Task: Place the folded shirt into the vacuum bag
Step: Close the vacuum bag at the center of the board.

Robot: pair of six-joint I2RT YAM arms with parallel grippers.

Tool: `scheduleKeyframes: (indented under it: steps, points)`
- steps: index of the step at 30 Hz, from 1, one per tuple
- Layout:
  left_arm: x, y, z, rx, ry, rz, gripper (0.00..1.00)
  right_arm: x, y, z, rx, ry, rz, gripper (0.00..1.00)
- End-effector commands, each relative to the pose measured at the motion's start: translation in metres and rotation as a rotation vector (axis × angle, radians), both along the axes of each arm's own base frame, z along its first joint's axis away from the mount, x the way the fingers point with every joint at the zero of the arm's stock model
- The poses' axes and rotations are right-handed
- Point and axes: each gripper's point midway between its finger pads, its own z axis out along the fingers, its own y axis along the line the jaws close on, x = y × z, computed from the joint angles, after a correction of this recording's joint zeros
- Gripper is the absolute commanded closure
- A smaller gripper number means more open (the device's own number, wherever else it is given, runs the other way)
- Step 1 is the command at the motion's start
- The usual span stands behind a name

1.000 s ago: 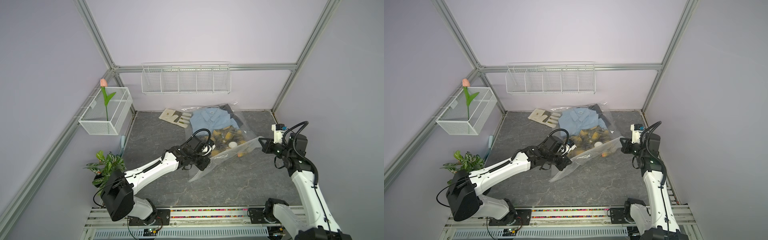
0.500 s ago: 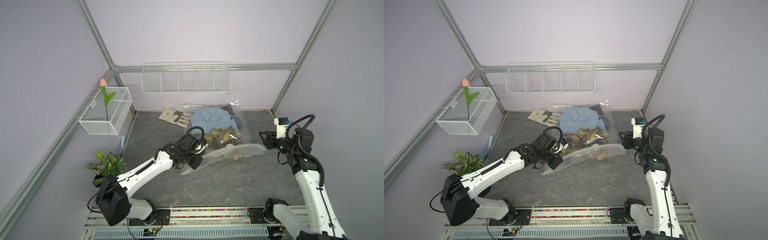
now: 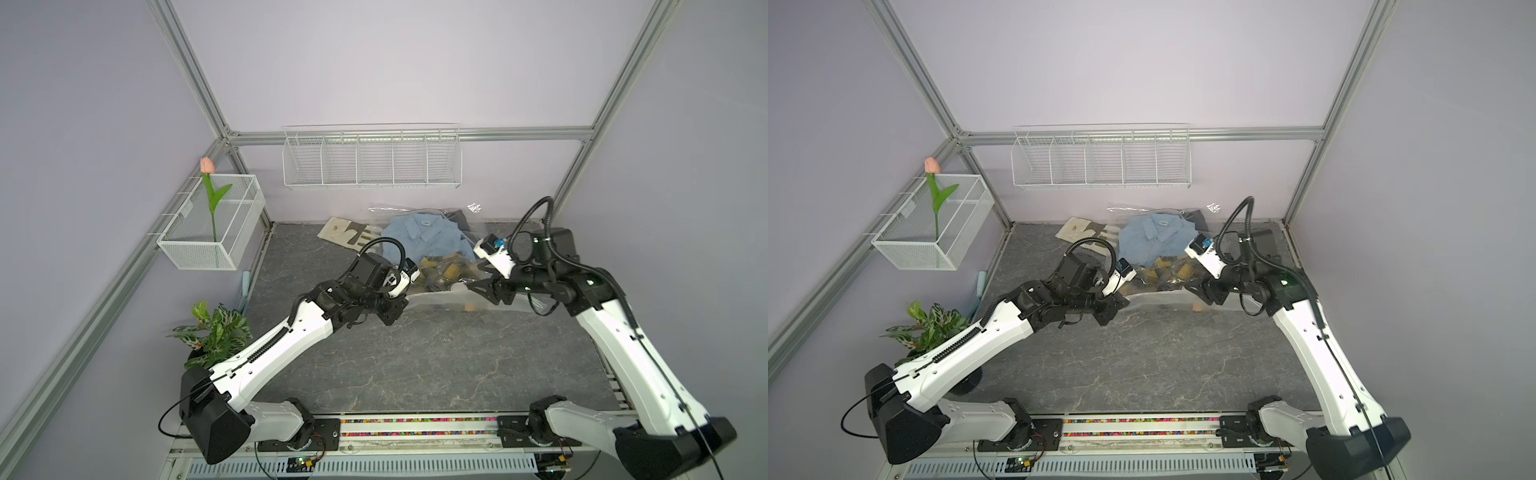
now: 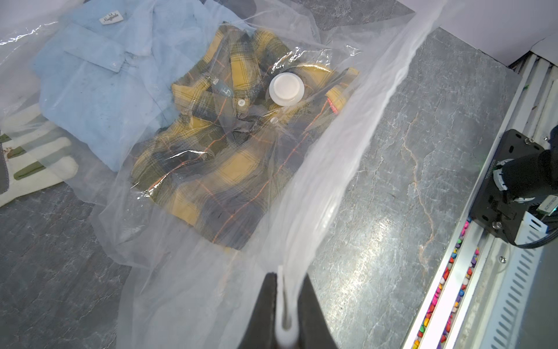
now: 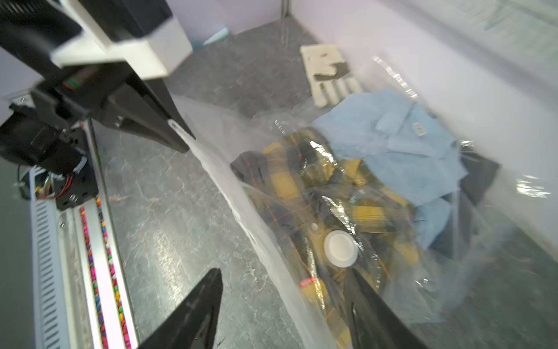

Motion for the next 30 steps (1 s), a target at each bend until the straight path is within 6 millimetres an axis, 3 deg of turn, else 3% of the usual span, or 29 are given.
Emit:
scheduleKeyframes:
  steps: [1, 9, 11, 14, 18, 23, 30]
  points:
    - [0.000, -0.007, 0.028, -0.071, -0.061, -0.043, 1.00, -0.007, 0.014, -0.016, -0.069, 0.013, 0.124, 0.32]
    - [-0.002, -0.004, 0.021, -0.061, -0.039, -0.027, 1.00, 0.008, 0.035, -0.049, -0.113, 0.062, 0.176, 0.37]
    - [-0.003, -0.003, 0.016, -0.050, -0.025, -0.025, 1.00, 0.010, 0.038, -0.056, -0.108, 0.079, 0.171, 0.46]
    - [-0.004, 0.004, 0.001, 0.000, 0.001, -0.007, 1.00, 0.009, 0.036, -0.064, -0.111, 0.090, 0.159, 0.71]
    - [-0.007, 0.023, -0.032, 0.150, 0.063, 0.023, 1.00, 0.007, 0.020, -0.068, -0.109, 0.095, 0.093, 0.91]
    - [-0.013, 0.055, -0.062, 0.389, 0.152, 0.053, 1.00, 0.007, -0.009, -0.073, -0.102, 0.090, -0.024, 0.93]
    - [-0.016, 0.070, -0.065, 0.475, 0.178, 0.077, 1.00, 0.013, -0.033, -0.077, -0.098, 0.098, -0.129, 0.93]
